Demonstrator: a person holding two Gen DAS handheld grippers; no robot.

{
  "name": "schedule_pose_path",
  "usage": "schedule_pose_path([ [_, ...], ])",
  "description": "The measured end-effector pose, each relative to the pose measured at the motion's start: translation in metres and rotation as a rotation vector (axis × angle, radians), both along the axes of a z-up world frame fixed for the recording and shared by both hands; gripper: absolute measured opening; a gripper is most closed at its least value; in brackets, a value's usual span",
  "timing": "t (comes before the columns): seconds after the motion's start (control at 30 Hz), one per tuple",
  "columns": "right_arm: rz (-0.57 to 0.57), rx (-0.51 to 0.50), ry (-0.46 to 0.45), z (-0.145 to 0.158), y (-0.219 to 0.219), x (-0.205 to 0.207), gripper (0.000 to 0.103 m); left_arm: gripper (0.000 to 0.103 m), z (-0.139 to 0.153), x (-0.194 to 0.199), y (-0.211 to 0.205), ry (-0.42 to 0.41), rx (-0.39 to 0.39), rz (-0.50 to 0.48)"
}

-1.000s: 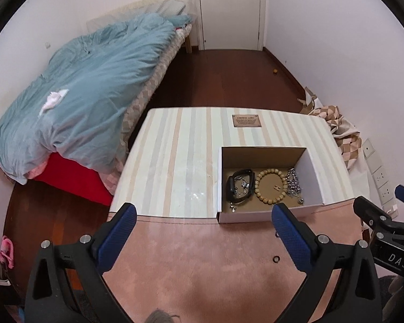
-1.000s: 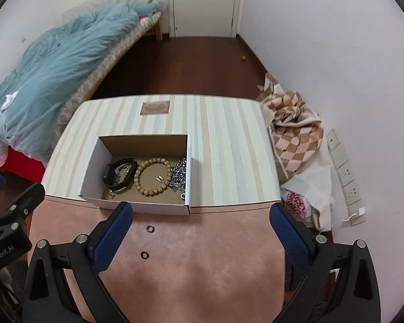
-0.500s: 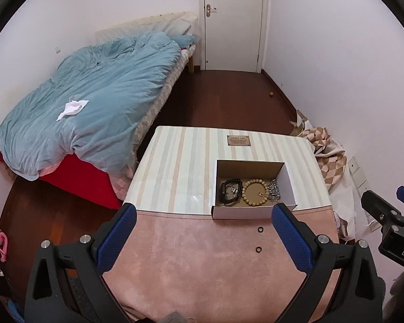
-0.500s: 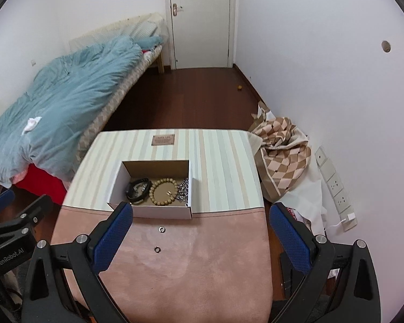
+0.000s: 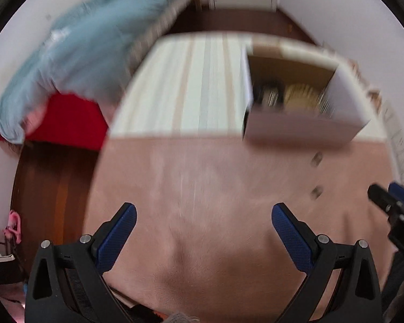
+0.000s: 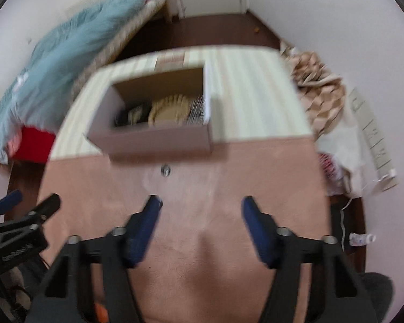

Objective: Organize jewelry
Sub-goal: 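Lower the right tool onto the small black ring and grasp it, then carry the black ring with the right tool over the cardboard box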

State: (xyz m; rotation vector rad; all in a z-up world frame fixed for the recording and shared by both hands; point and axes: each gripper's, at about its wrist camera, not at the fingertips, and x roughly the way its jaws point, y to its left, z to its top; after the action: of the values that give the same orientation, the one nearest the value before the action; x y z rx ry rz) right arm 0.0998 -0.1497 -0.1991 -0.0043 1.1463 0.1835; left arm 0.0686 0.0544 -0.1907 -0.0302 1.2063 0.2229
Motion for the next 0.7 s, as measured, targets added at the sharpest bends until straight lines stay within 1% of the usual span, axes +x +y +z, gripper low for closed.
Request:
schedule_pose_path([
  [0.07,0.039,0.014,0.008,-0.018,0.012,0.001,0.058,0.102,-0.023,0.0,0.005,0.046,-0.001,0.004],
  [0.17,0.091,0.005,0.007,-0.037,0.033,0.001,0.053,0.102,-0.041,0.001,0.014,0.086,-0.005,0.026],
  [0.2,0.104,0.005,0.007,-0.041,0.038,0.001,0.049,0.102,-0.043,0.001,0.018,0.091,-0.007,0.036],
  [0.27,0.125,-0.007,0.002,-0.049,0.049,0.002,0.047,0.102,-0.044,0.001,0.024,0.088,0.0,0.051],
  [0.33,0.137,-0.018,0.001,-0.055,0.058,0.004,0.041,0.102,-0.042,0.0,0.029,0.081,0.008,0.059],
  [0.37,0.142,-0.026,-0.01,-0.056,0.061,0.005,0.04,0.102,-0.042,0.0,0.031,0.078,0.012,0.058],
  [0.43,0.16,-0.069,-0.057,-0.057,0.068,0.002,0.024,0.102,-0.041,0.0,0.033,0.075,0.024,0.057],
  [0.5,0.165,-0.098,-0.088,-0.059,0.07,0.001,0.013,0.102,-0.04,0.0,0.036,0.07,0.026,0.055],
  [0.6,0.154,-0.076,-0.092,-0.057,0.063,0.001,0.013,0.102,-0.043,0.0,0.037,0.058,0.034,0.049],
  [0.7,0.097,-0.037,-0.095,-0.049,0.042,0.002,0.013,0.102,-0.039,0.005,0.027,0.043,0.042,0.028],
])
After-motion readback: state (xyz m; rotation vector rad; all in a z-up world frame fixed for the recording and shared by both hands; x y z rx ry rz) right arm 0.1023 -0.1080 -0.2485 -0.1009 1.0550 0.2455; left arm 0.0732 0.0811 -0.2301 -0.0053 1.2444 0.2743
